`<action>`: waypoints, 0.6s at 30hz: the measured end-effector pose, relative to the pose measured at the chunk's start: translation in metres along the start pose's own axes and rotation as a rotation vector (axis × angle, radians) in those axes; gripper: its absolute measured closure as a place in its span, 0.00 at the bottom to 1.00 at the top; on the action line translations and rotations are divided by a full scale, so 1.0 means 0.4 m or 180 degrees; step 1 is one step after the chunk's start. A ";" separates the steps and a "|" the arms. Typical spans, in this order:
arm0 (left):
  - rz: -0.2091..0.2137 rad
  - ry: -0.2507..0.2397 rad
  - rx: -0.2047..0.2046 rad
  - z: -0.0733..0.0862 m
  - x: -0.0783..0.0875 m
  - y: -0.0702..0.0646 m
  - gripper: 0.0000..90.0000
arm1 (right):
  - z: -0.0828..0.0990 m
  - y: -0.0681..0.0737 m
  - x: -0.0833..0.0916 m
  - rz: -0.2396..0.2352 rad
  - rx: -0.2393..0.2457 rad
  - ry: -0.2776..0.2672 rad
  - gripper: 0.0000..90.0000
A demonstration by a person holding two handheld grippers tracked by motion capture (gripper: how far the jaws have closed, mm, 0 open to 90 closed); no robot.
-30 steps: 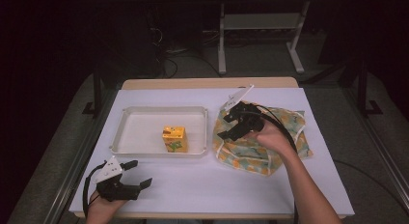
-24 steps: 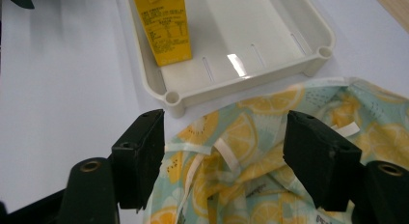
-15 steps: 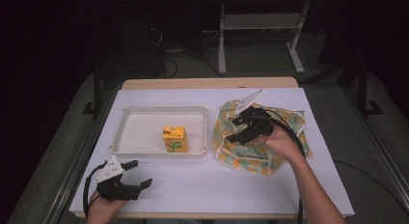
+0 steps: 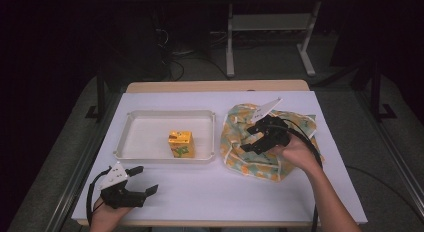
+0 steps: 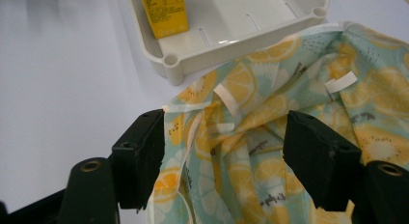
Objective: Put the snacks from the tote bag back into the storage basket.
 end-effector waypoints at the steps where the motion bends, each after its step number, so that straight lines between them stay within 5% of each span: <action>1: -0.0001 -0.0010 -0.0003 0.000 0.000 0.000 0.15 | 0.006 0.001 0.002 -0.0014 -0.0012 0.0013 0.34; 18: -0.0005 -0.0005 -0.0016 -0.001 -0.001 -0.002 0.15 | 0.070 0.015 0.026 0.0016 -0.0142 -0.0046 0.33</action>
Point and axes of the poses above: each handheld gripper's, and its own axes: x roughly backward along the jaws, z roughly out of its underside, y roughly to its left, the point moved 5 cm from there along -x, roughly forward along the jaws, and after that the axes turned 11 degrees about -z, right-handed, at the moved point
